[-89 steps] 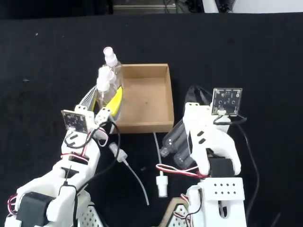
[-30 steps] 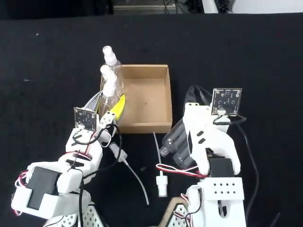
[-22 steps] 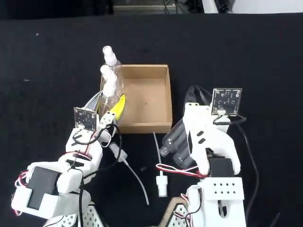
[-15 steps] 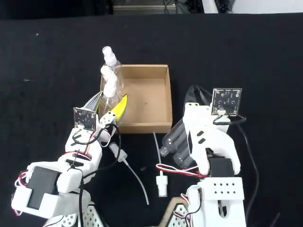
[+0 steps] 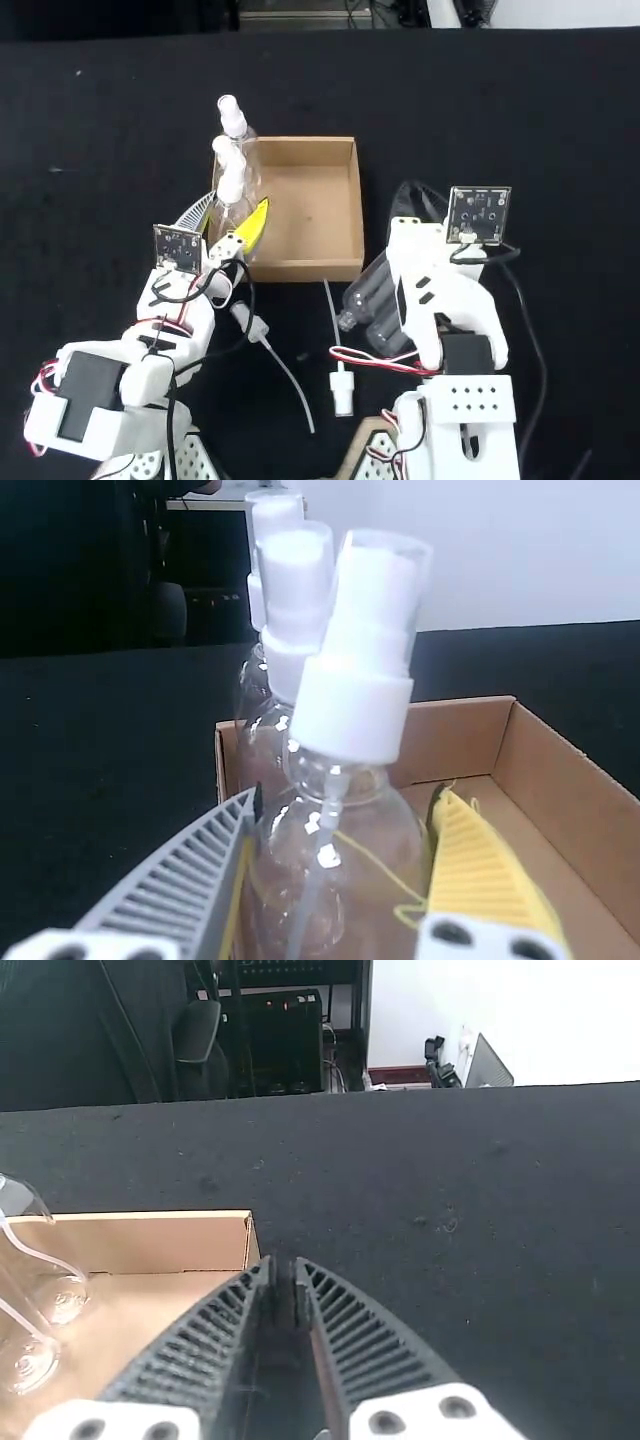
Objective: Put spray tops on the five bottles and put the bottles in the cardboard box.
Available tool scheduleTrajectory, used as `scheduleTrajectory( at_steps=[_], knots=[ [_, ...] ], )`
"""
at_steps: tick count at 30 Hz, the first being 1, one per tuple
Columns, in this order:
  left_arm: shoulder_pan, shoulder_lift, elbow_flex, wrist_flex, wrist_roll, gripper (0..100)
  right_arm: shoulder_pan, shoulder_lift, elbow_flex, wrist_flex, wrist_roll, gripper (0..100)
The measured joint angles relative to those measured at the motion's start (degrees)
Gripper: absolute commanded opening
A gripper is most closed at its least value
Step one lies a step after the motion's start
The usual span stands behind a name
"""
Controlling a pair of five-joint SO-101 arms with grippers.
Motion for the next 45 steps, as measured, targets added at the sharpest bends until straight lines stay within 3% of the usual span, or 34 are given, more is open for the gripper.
scheduleTrajectory(
  at_steps=[4, 17, 25, 37, 45],
  knots=[
    [0.0, 0.0, 0.0, 0.0, 0.0, 35, 0.0, 0.0, 0.0, 0.0, 0.0, 1.1],
    [-0.3, 0.0, 0.0, 0.1, 0.0, 33, 0.0, 0.0, 0.0, 0.0, 0.0, 1.1],
    [-0.5, 0.0, 1.5, -6.3, -1.4, 33, 0.0, 0.0, 0.0, 0.0, 0.0, 1.1],
    [-2.3, -3.7, 4.3, -6.5, -2.0, 33, 0.0, 0.0, 0.0, 0.0, 0.0, 1.1],
    [-3.0, -21.5, 8.1, 8.3, -2.1, 33, 0.0, 0.0, 0.0, 0.0, 0.0, 1.1]
  ],
)
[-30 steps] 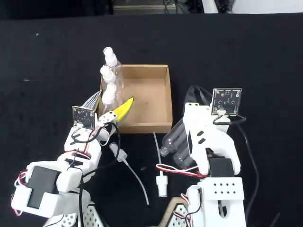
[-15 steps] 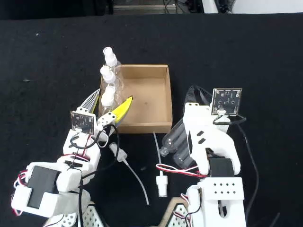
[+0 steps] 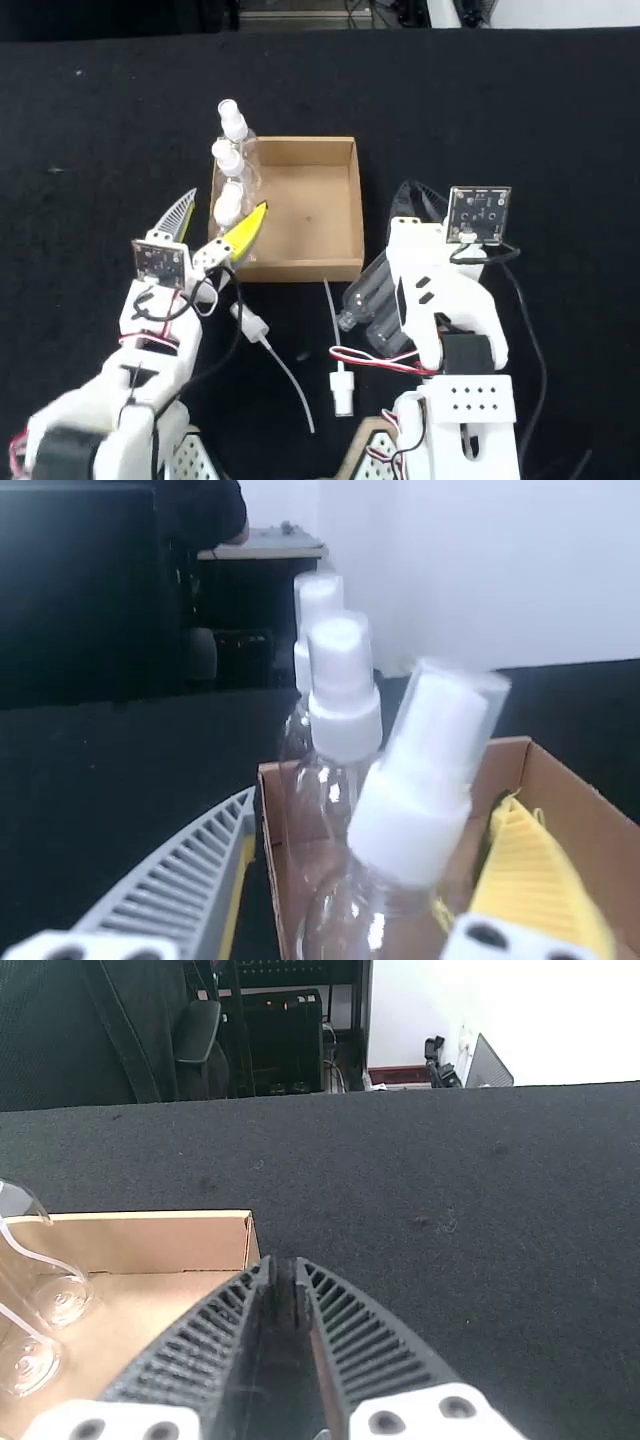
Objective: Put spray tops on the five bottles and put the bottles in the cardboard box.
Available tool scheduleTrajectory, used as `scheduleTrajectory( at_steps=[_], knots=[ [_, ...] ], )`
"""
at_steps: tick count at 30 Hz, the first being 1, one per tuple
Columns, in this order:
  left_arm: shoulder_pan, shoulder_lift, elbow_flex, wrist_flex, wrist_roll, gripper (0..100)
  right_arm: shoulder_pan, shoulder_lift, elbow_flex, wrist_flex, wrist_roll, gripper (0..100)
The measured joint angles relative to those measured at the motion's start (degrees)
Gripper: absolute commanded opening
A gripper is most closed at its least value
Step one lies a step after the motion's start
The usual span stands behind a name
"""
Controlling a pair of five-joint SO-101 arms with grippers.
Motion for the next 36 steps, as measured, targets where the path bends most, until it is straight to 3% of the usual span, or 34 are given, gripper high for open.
scheduleTrajectory(
  at_steps=[4, 23, 31, 36],
  knots=[
    [0.9, -12.3, 0.4, 12.7, 0.0, 33, 0.0, 0.0, 0.0, 0.0, 0.0, 1.1],
    [1.6, -71.9, 2.3, 86.9, 0.0, 33, 0.0, 0.0, 0.0, 0.0, 0.0, 1.1],
    [1.6, -72.9, 2.2, 98.8, 3.6, 32, 0.0, 0.0, 0.0, 0.0, 0.0, 1.1],
    [1.7, -73.5, -5.9, 113.8, 6.7, 33, 0.0, 0.0, 1.1, 0.0, 0.0, 1.1]
  ],
)
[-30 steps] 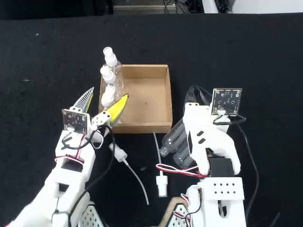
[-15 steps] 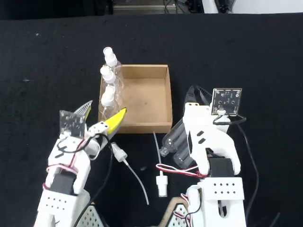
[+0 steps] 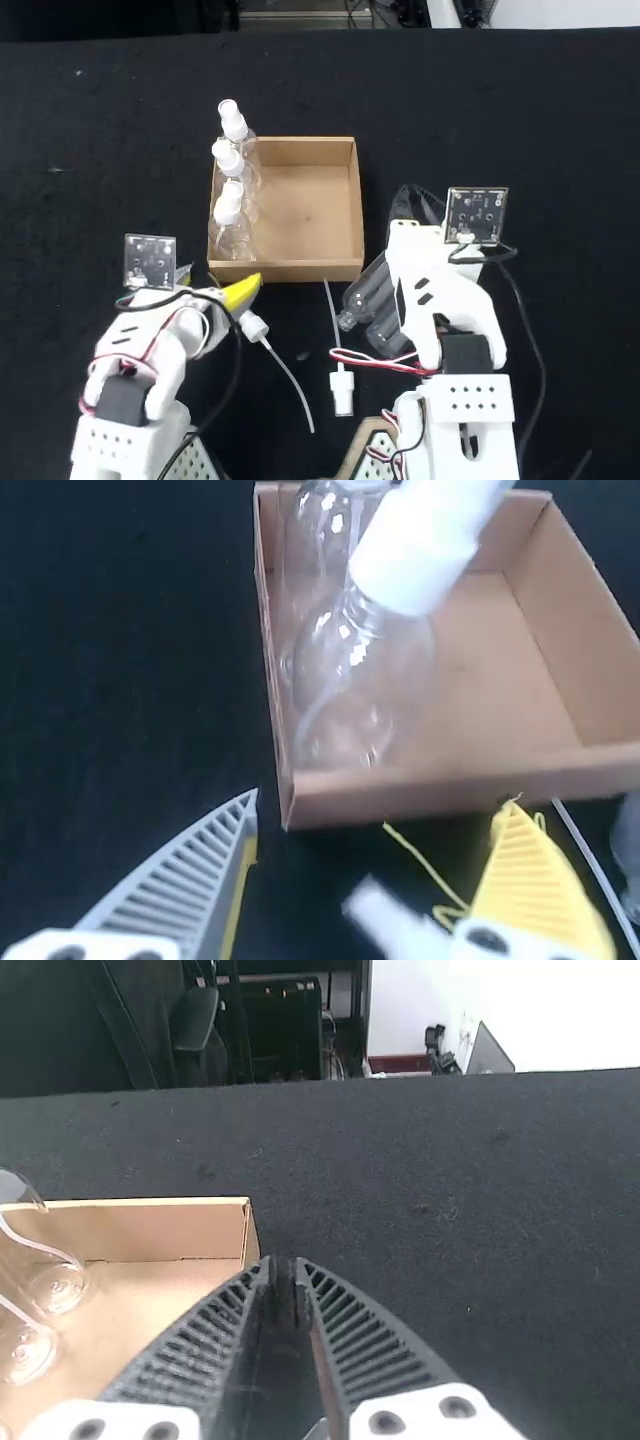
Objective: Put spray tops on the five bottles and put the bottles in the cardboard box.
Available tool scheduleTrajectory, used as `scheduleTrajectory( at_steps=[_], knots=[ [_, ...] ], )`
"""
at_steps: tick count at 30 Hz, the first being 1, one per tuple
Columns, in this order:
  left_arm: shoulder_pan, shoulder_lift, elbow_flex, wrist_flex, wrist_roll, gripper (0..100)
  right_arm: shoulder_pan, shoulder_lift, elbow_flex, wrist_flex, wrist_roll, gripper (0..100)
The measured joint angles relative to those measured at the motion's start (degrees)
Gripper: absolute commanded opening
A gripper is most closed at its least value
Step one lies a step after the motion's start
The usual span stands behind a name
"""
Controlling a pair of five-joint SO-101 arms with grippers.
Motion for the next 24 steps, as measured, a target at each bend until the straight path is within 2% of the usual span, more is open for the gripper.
scheduleTrajectory(
  at_steps=[4, 8, 13, 17, 20, 24],
  knots=[
    [0.0, -1.0, -6.0, 10.0, 0.3, 33, 1.6, 0.0, -0.6, 1.1, 0.0, 1.2],
    [0.0, -0.8, -6.2, 11.6, 0.4, 33, 2.7, 0.1, -7.5, 9.9, 4.4, 1.2],
    [0.0, -0.9, -6.3, 12.1, 0.4, 33, 1.6, 0.1, -17.4, 24.3, 16.0, 1.5],
    [0.0, -1.1, -6.0, 12.1, -3.7, 33, 1.5, 0.1, -20.8, 35.3, 25.3, 11.3],
    [0.0, -0.7, -4.9, 12.1, -5.4, 33, 1.1, 0.1, -21.4, 40.6, 31.3, 17.4],
    [0.0, -1.1, -4.3, 12.1, -5.6, 33, 1.1, 3.1, -21.5, 44.1, 42.7, 15.2]
  ],
)
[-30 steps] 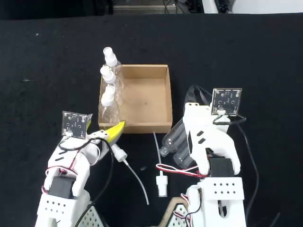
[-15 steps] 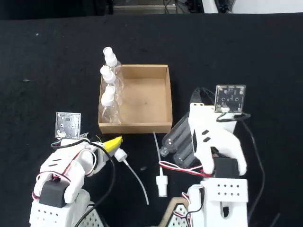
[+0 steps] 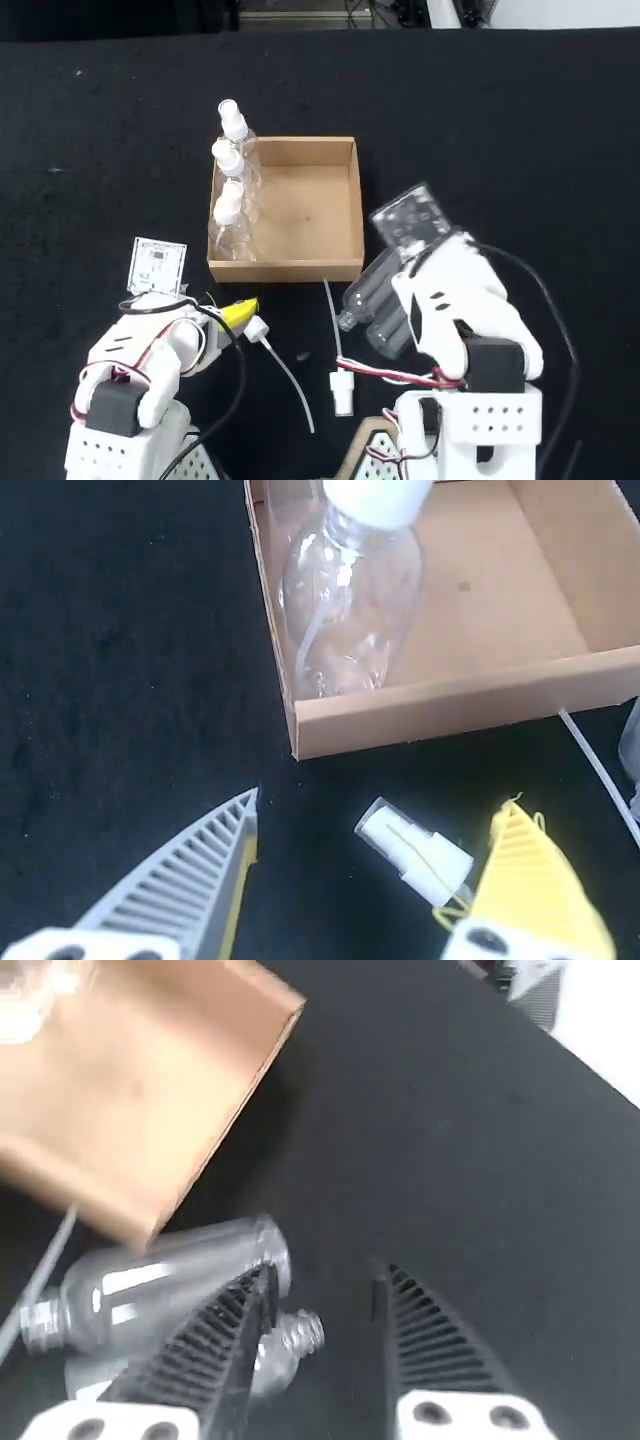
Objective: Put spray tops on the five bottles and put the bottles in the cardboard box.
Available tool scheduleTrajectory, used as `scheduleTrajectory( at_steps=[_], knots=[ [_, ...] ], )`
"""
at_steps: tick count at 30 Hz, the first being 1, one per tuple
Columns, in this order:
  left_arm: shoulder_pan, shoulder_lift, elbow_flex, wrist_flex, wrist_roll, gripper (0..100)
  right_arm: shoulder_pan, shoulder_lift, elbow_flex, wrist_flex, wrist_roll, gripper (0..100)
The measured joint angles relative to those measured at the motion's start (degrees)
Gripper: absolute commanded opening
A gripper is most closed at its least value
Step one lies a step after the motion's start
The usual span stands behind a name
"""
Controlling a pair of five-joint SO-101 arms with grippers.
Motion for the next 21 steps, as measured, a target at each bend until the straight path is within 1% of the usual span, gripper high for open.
scheduleTrajectory(
  at_steps=[2, 5, 8, 11, 15, 21],
  knots=[
    [0.0, 0.5, 0.4, 0.0, 0.0, 33, 0.0, 4.0, -0.4, 0.4, 5.1, 15.7],
    [0.0, 0.2, 0.4, 0.0, 0.0, 33, 0.0, 11.6, -5.5, 2.2, 9.4, 18.9],
    [0.0, 0.4, 0.4, 0.0, -0.1, 33, 0.1, 20.8, -11.8, 6.9, 14.2, 22.7],
    [0.0, 0.4, 0.4, 0.0, -0.4, 33, -0.9, 28.8, -17.8, 11.0, 19.9, 23.0],
    [0.0, 0.4, 0.4, 0.0, -0.4, 33, -2.4, 36.0, -20.6, 12.9, 30.6, 23.0],
    [0.0, 0.2, 1.4, 0.0, -0.4, 33, -2.9, 41.6, -20.7, 13.2, 45.5, 23.0]
  ],
)
